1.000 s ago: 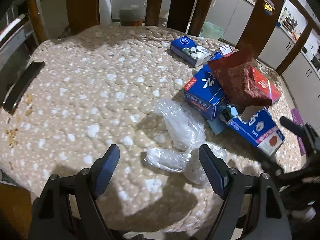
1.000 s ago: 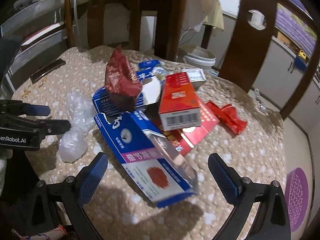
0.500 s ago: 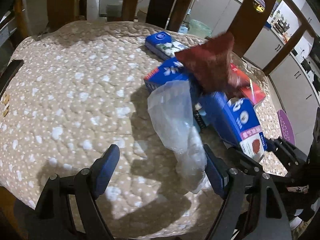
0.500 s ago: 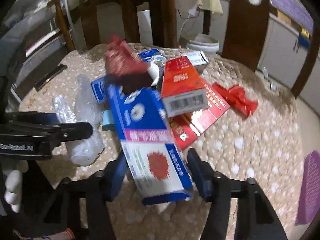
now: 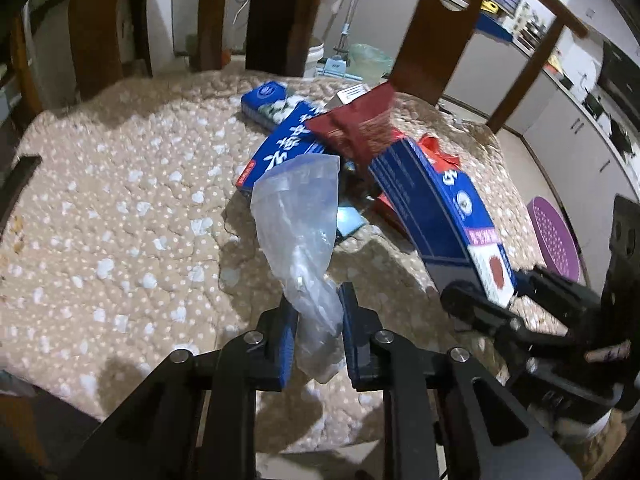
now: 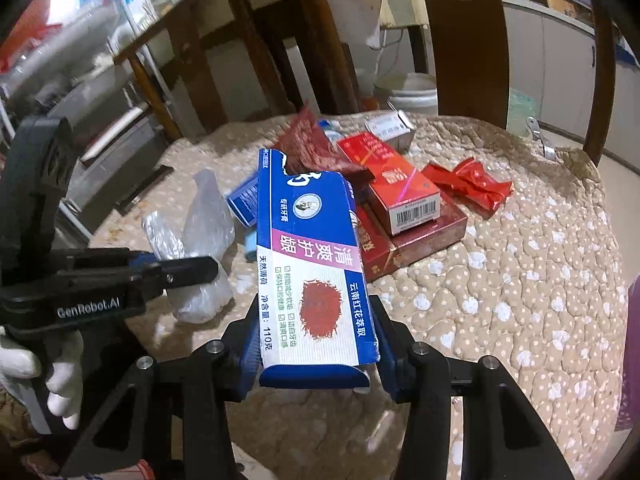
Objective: Collect trash
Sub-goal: 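Carry bag and toothpaste box over the purple basket and open both grippers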
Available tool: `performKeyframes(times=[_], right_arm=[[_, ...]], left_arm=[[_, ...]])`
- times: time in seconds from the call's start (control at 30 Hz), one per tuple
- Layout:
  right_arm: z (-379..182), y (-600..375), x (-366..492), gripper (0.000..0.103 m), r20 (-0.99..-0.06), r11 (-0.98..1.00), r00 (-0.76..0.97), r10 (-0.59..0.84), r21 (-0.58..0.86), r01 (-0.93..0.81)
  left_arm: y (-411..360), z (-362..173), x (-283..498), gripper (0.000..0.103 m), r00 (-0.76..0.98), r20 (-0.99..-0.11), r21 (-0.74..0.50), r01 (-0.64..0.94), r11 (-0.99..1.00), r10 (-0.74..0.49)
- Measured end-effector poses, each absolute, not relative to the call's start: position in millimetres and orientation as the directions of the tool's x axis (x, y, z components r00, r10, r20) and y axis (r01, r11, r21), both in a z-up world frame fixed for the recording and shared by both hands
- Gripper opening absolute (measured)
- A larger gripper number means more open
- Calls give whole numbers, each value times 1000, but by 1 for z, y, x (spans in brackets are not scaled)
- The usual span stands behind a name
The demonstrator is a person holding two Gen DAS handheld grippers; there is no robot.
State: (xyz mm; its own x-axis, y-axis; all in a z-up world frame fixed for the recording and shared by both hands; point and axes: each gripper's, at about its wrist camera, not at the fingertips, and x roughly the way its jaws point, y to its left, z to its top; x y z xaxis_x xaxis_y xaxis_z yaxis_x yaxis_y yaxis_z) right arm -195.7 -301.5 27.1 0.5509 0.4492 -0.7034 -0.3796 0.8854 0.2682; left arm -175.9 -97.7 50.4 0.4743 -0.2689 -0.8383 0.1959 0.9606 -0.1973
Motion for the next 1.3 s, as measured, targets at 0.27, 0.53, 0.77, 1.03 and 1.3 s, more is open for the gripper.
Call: performKeyframes(times=[0.27, 0.53, 0.77, 1.03, 1.3], right_arm=[[45, -346, -204, 52, -646, 902, 629, 432, 292, -319], [55, -449, -202, 52, -644, 956, 725, 245, 286, -69], [47, -551, -216, 52, -636, 925, 768, 81, 335, 181], [30, -641, -240, 52, -638, 799, 769, -35, 445, 405], [15, -678, -245, 55, -668, 728, 739, -83, 466, 503]], left_arm=[[-121, 76, -184, 20, 501, -819, -171, 254, 952, -281], [-188, 84, -168, 20, 460, -811, -191, 376, 907, -362], [-282, 92, -149, 20, 418, -797, -183, 522, 833, -437], [-398, 90, -132, 20, 311, -791, -230, 646, 728, -526], [-491, 73, -125, 28, 224, -800, -235, 737, 634, -557]])
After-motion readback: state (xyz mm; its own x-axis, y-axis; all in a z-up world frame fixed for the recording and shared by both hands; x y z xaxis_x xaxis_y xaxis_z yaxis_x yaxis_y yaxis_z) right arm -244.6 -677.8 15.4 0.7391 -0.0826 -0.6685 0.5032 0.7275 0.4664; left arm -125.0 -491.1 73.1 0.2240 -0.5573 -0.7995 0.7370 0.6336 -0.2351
